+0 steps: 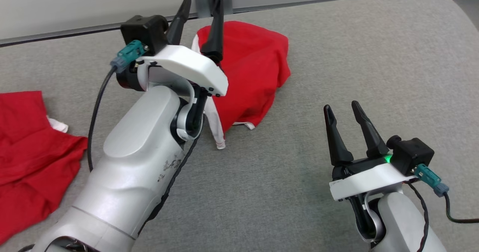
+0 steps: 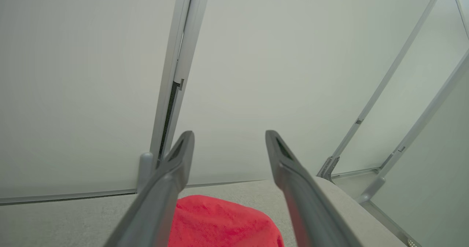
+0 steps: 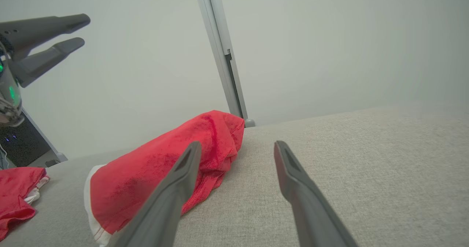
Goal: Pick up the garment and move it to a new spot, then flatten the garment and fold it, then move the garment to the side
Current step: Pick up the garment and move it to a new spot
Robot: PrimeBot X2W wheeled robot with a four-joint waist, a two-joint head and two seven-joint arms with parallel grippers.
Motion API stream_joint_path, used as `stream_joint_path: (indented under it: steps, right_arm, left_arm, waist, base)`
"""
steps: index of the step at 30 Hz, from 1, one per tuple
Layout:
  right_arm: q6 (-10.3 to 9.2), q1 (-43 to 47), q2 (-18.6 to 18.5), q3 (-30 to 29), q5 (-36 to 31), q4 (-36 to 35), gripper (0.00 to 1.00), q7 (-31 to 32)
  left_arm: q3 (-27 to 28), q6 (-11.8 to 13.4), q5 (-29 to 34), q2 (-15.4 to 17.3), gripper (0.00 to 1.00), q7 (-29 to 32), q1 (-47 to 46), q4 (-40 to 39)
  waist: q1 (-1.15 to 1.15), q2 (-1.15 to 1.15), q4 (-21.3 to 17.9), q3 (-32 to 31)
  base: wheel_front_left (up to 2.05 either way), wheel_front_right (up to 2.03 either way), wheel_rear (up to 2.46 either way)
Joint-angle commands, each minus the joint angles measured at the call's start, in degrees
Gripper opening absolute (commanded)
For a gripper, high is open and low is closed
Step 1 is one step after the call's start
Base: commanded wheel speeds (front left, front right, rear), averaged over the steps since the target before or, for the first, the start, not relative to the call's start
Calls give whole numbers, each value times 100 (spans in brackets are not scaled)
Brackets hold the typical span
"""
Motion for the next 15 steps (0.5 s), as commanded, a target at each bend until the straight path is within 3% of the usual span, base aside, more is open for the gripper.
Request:
stream_joint_path:
  steps: [1,10,15]
  right_arm:
    - [1,64,-9,-119,-116,3,100,-6]
    - [1,308,-9,-379,-460,107,100,-6]
    - [0,537,-18,-641,-566,-287,100,-6]
  left_arm:
    - [377,-118,411,70,100,-24,219,-124]
    - [1511,-595,1599,298,100,-19,1258,-604]
    - [1843,-1169,2148,323,100,-16,2125,-916]
  waist:
    - [0,0,479,-174]
    - [0,0,1385,-453]
    - [0,0,1771,-528]
  base:
    - [0,0,0]
    - [0,0,0]
    - [0,0,0]
